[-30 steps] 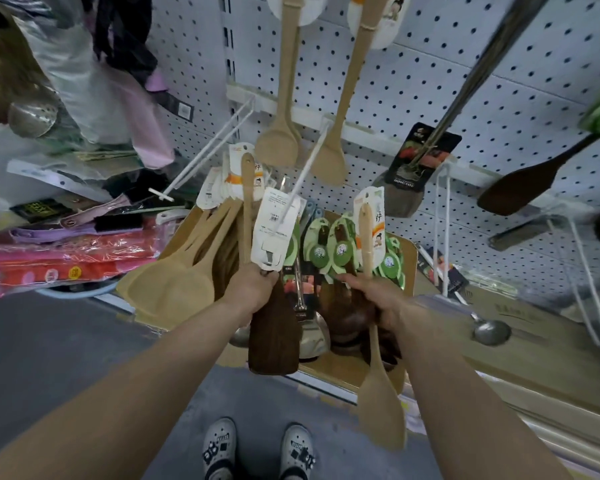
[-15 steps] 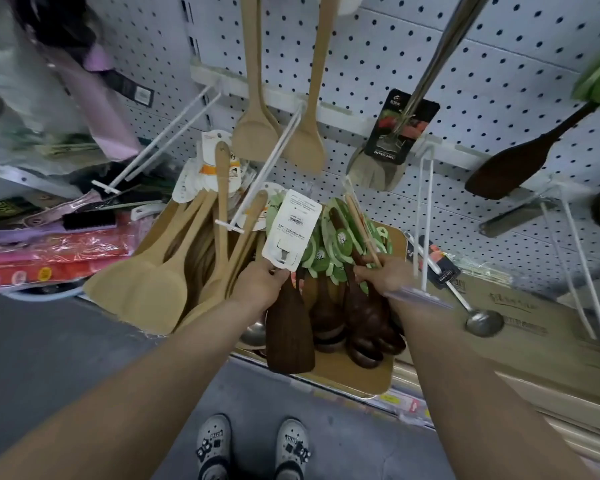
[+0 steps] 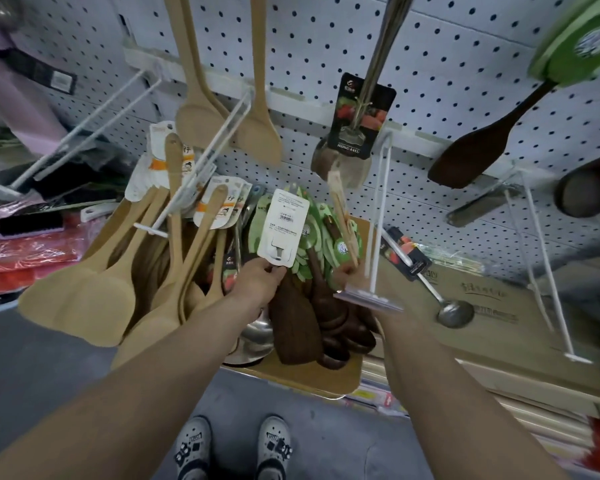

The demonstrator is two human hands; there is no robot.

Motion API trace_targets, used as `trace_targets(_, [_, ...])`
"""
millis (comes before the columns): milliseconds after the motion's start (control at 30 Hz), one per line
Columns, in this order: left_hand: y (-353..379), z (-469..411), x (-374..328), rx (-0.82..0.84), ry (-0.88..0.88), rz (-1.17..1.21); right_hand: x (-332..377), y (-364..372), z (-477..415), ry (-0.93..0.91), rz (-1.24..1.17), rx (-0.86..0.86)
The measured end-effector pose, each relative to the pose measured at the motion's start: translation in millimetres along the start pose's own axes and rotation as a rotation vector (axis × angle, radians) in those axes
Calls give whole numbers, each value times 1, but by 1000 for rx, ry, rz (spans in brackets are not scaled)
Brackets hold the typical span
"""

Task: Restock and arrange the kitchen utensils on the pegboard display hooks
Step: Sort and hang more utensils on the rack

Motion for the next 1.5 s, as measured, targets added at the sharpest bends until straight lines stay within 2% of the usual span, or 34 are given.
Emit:
trace_targets(67, [5,1,-4,-9,-16,0,42,-18,39,58,-34,80])
trace_targets(133, [10,1,-8,-12,-25,27,63,-25,64,56,-163,238])
trace_targets(200, [13,3,-12,-19,-37,52,69,-27,84,83,-162,351])
trace_targets(267, [12,2,-11,-29,-34,59,66,-24,83,107,-176,372])
trace_targets(367, [6,4,-12,-9,-51,115,62,-25,69,112,-227,268])
trace_targets(467, [-17,10,-8,-73,-52,113,58,-17,67,71,-148,146])
trace_targets(633, [-52,16,1,-86,-41,100,76,16,71,158,25,120])
trace_targets(767, [-58,22,2,-24,-73,251,94,34,75,283,-26,140])
trace_targets(867, [-64,27,4,42,-85,246,95,39,81,308,-21,134])
trace_targets(1033, [-66,35,4,140,-106,255,91,46,85,238,246,-5])
trace_targets(1167, [-72,36,10,165,-86,238,96,52,89,251,338,-167])
trace_targets(1300, [-83,38,20,183,-51,172,101,61,92,289,327,-181])
trace_targets(1500, [-91,38,21,172,-45,197,91,78,97,359,103,-113])
Point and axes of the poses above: each hand's wrist, its own z-axis away from the middle knuckle, its own y-axis out of the palm, x = y × z, the point moved 2 cm from there along -z, towards the middle knuckle, and after that the axes turned 3 degrees about z, right-handed, at the moved point
